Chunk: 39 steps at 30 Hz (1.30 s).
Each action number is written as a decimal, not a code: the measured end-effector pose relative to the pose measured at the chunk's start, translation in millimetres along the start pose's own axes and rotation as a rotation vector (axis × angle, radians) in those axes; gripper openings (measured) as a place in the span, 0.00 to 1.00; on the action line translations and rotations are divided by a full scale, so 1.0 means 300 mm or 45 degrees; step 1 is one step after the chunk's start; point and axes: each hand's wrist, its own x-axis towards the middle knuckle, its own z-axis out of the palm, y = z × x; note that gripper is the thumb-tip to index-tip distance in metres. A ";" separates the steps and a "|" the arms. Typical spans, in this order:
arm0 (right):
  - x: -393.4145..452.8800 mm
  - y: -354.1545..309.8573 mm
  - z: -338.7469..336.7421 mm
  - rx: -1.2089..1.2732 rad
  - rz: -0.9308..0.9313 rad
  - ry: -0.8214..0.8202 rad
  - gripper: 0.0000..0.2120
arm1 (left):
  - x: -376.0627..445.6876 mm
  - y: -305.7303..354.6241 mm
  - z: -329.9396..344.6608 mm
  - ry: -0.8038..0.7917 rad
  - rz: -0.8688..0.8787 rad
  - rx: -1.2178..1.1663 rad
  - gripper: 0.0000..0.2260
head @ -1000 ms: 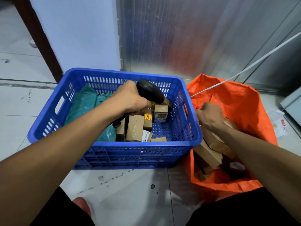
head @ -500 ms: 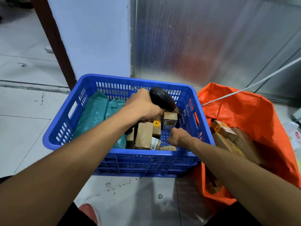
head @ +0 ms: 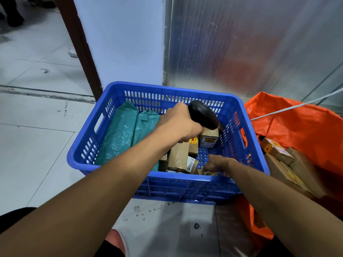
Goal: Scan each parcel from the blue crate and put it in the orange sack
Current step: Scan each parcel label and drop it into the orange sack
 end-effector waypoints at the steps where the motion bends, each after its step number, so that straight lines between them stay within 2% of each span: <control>1: 0.008 -0.003 0.005 -0.020 0.012 -0.026 0.28 | 0.003 -0.004 0.000 0.003 -0.005 0.003 0.13; 2: 0.015 -0.007 0.010 -0.031 0.019 -0.051 0.28 | 0.005 -0.006 0.000 0.002 -0.012 0.007 0.13; 5: 0.040 -0.027 0.028 -0.081 -0.007 -0.093 0.18 | 0.012 -0.010 0.003 -0.009 -0.031 0.010 0.15; 8: 0.061 -0.048 0.035 -0.102 -0.009 -0.097 0.22 | 0.017 -0.011 0.008 -0.011 -0.041 0.008 0.16; 12: 0.090 -0.059 0.046 -0.181 -0.012 -0.101 0.15 | 0.030 -0.025 0.013 0.005 -0.038 0.030 0.14; 19: 0.126 -0.055 0.080 -0.189 0.067 -0.027 0.41 | 0.027 -0.040 -0.002 0.018 -0.036 0.030 0.12; 23: 0.136 -0.057 0.083 -0.197 0.069 -0.018 0.39 | 0.031 -0.038 -0.007 0.025 -0.043 0.027 0.12; 29: 0.129 -0.027 0.081 -0.229 0.093 -0.069 0.43 | 0.032 -0.021 0.006 0.003 -0.047 0.014 0.13; 33: 0.125 -0.006 0.088 -0.266 0.095 -0.066 0.38 | 0.023 -0.014 0.014 0.002 -0.028 0.014 0.12; 39: 0.129 -0.016 0.086 -0.268 0.095 -0.051 0.40 | 0.022 -0.025 0.004 0.016 -0.032 0.024 0.12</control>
